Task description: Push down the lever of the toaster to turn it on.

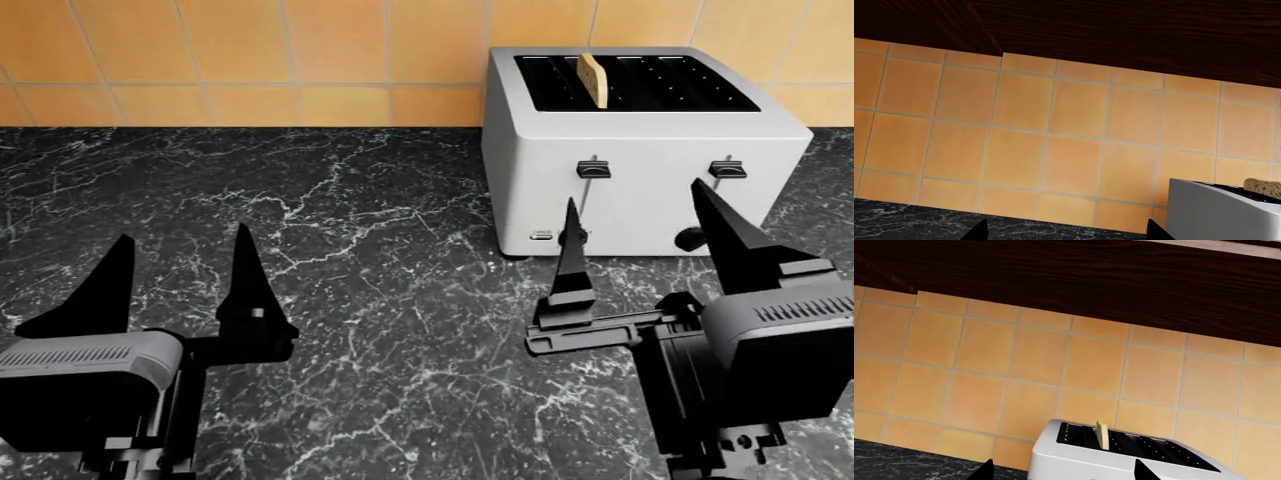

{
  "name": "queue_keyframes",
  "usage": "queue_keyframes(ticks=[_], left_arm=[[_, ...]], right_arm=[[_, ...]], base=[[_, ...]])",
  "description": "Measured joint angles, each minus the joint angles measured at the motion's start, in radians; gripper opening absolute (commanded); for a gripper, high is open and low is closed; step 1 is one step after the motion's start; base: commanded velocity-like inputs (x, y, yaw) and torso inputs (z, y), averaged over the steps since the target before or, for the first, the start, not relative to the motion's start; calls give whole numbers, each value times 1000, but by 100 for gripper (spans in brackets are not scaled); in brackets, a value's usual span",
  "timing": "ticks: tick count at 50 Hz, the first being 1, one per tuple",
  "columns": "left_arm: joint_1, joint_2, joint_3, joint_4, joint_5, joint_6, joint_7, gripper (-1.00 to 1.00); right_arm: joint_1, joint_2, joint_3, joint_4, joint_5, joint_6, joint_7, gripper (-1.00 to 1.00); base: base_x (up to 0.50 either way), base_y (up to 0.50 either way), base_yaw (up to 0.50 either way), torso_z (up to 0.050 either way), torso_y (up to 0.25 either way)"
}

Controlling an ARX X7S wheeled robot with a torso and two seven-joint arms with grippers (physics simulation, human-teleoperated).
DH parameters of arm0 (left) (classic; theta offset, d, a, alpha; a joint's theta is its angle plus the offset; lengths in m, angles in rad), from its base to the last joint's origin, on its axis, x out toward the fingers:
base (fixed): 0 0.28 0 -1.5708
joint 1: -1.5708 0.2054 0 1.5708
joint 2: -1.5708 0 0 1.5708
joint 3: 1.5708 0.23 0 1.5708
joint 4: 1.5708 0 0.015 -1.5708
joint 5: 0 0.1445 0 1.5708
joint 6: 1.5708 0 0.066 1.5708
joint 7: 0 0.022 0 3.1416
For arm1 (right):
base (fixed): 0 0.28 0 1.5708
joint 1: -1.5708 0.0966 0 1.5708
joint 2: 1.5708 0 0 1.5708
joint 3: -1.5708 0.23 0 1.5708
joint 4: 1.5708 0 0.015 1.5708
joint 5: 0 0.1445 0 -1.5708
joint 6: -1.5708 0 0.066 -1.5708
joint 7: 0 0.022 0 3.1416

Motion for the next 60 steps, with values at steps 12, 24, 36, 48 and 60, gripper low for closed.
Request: queue_keyframes(ticks=[12,24,36,48,60], left_arm=[[3,-6,8,-8,-7,7,-3,100],[7,-12,13,-18,-13,16,-4,100],[6,-17,18,-32,-16,23,-4,100],[4,-20,21,-46,-18,31,-5,100],[5,-22,26,-60,-15,39,-6,100]], right_arm=[[162,58,12,128,153,34,38,-100],[245,60,-2,232,193,36,32,-100],[312,33,-43,353,189,18,-1,-100],[349,-4,-83,512,160,-39,-47,-100],[343,-21,-97,631,129,-91,-66,-100]], base=[[0,0,0,0,0],[0,0,0,0,0],[0,0,0,0,0],[0,0,0,0,0],[0,0,0,0,0]])
